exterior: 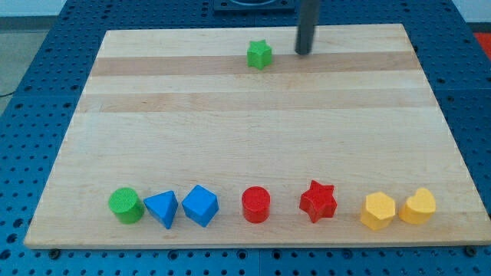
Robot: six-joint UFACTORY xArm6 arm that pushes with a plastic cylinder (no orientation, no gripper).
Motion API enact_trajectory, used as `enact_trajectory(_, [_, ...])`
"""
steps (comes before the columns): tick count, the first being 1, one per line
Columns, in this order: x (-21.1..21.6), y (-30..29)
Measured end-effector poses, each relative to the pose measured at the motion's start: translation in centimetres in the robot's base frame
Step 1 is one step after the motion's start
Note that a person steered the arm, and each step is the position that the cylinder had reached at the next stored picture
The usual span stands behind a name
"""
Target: Move green star towards left side
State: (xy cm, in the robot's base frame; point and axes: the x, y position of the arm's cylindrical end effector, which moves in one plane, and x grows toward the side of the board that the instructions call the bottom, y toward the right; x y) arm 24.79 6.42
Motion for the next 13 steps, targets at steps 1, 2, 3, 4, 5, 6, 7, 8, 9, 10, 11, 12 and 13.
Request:
enact_trajectory(1, [1.2, -3.6])
enact_trajectory(2, [2.4, -7.1])
enact_trajectory(3, [2.4, -10.8])
enact_trajectory(4, [3.4, -11.3])
enact_trajectory(5, [5.0, -9.9])
enact_trajectory(6, [7.3, -9.9])
enact_trajectory(7, [10.9, -10.1])
enact_trajectory(8, [14.8, -10.7])
enact_trajectory(9, [14.6, -14.4])
enact_trajectory(10, [11.0, -15.9])
enact_trajectory(11, [8.2, -18.4])
enact_trajectory(12, [6.4, -21.6])
enact_trajectory(13, [7.0, -22.5])
